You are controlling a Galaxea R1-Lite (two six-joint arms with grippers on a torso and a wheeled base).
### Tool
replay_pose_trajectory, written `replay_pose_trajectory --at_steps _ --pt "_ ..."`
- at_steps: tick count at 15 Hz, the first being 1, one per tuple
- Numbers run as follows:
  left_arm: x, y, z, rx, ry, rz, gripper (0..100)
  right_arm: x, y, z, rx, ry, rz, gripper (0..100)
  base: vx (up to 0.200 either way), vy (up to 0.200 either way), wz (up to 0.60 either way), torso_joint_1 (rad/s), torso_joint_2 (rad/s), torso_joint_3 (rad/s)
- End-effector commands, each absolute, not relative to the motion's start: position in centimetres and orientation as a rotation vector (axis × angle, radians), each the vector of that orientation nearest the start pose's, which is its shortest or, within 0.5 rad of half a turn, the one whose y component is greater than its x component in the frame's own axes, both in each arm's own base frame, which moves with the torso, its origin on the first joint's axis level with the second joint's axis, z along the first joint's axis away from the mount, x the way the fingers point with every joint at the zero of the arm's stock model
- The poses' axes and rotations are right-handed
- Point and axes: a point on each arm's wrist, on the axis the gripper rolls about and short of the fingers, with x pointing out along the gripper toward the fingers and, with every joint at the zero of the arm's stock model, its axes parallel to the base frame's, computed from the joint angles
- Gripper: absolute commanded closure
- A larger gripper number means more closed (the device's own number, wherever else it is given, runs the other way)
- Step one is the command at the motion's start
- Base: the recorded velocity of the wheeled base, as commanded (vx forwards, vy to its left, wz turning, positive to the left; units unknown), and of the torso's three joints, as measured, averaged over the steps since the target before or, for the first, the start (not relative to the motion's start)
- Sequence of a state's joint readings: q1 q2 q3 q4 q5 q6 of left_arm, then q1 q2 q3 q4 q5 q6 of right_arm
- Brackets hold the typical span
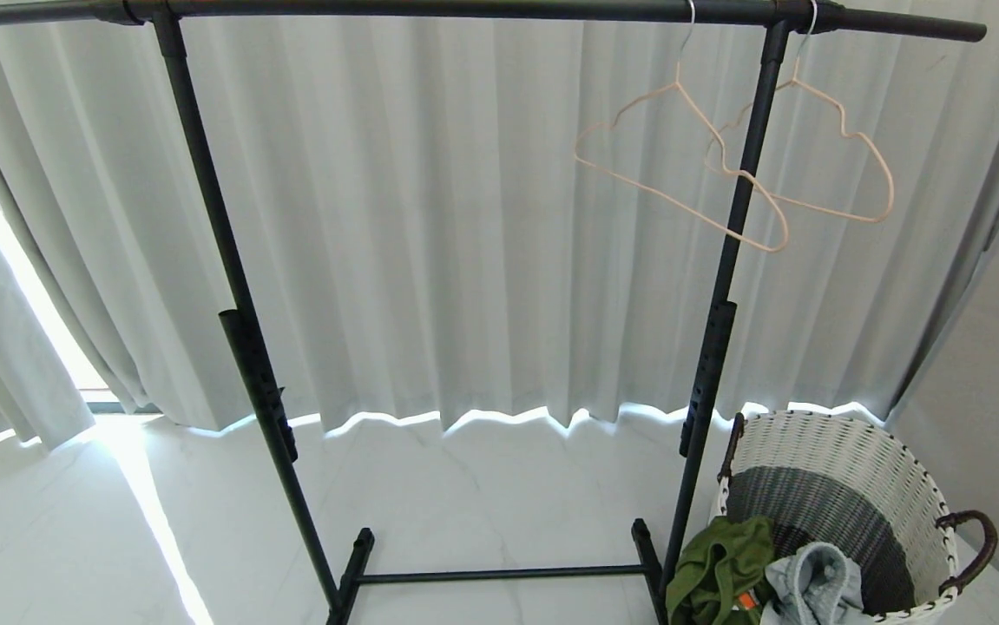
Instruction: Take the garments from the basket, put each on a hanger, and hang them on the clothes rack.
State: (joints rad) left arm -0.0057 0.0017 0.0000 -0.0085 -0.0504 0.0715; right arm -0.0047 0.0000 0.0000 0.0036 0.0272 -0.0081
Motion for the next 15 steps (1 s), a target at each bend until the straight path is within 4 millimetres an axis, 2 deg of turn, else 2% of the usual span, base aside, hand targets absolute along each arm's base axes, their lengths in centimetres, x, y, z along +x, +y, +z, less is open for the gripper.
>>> replay_pose_trajectory --at_steps 1,4,13,14,15 --pt "-2.3 -0.1 7.6 0.072 -0.008 -0.058 0 -2.3 0.1 7.5 -0.011 0.003 0.023 0 0.000 0.000 0.00 -0.022 0.07 0.051" --pt "-2.3 -0.1 7.6 0.072 -0.008 -0.055 0 -2.3 0.1 7.5 -0.008 0.003 0.023 0 0.200 0.000 0.00 -0.007 0.03 0.028" --pt "-2.3 -0.1 7.7 0.074 -0.010 -0.055 0 -2.3 0.1 7.6 -0.049 -0.005 0.027 0 0.000 0.000 0.00 0.000 0.00 0.000" --pt "-2.3 -0.1 7.7 0.074 -0.010 -0.055 0 -2.4 0.1 8.0 -0.060 -0.024 0.048 0 0.000 0.000 0.00 0.000 0.00 0.000" --pt "-2.3 -0.1 7.7 0.074 -0.011 -0.056 0 -2.9 0.2 10.5 -0.033 -0.072 0.112 0 0.000 0.000 0.00 0.000 0.00 0.000"
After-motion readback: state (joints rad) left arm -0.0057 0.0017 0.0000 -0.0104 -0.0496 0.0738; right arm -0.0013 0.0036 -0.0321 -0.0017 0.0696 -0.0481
